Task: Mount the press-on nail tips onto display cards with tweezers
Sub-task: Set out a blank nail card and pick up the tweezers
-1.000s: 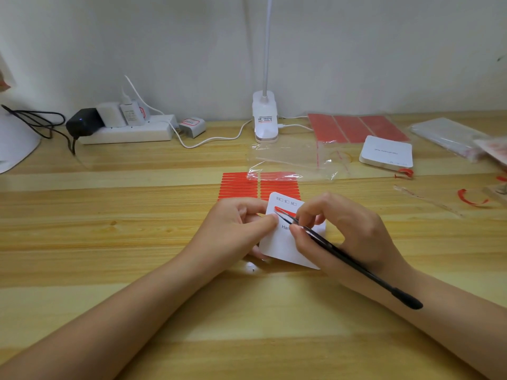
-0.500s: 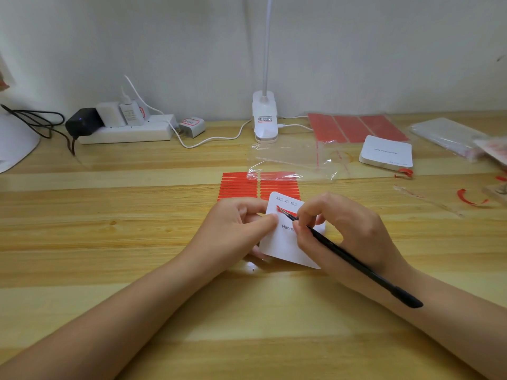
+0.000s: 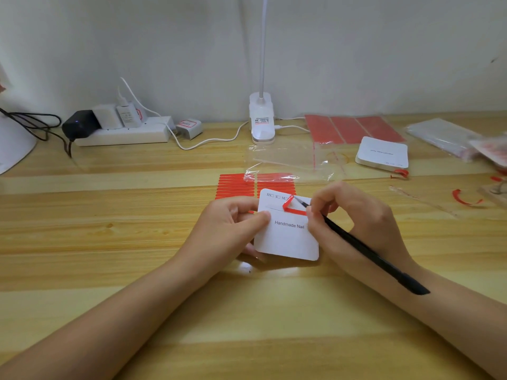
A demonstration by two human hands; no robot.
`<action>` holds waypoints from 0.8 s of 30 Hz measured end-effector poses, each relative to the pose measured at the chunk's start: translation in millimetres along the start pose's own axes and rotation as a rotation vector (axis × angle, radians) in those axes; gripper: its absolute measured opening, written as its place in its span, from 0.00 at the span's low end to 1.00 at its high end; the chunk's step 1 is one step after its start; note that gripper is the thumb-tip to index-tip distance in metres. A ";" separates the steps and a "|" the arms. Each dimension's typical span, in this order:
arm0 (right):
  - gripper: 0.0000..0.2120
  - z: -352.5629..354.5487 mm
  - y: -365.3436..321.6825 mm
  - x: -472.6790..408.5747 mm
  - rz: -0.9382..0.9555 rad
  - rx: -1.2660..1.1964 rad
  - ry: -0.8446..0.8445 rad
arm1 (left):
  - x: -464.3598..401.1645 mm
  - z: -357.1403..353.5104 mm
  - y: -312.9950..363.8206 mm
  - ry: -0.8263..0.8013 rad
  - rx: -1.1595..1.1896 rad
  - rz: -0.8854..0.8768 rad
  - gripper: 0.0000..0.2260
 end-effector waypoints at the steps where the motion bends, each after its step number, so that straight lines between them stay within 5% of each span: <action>1: 0.03 3.4 3.3 -0.4 -0.029 0.007 0.016 | 0.1 0.4 0.0 0.003 0.005 0.000 0.11; 11: 0.13 56.7 76.1 0.8 -0.499 -0.166 0.286 | 1.6 1.6 1.1 0.010 0.010 -0.019 0.13; 17: 0.13 43.5 90.5 -7.1 -0.585 -0.415 0.022 | 1.7 -2.4 4.0 -0.011 -0.057 -0.055 0.16; 24: 0.09 47.5 110.2 -1.8 -0.772 -0.421 -0.015 | 3.7 -0.8 9.9 0.017 -0.175 -0.070 0.23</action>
Point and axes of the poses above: each hand's wrist, its own x-axis away from the middle knuckle, its own z-axis out of the back of the hand, y = z × x, the point moved 7 cm from there along -x, towards the middle knuckle, and after that the axes turned 8 degrees about -y, right-handed, at the moved point
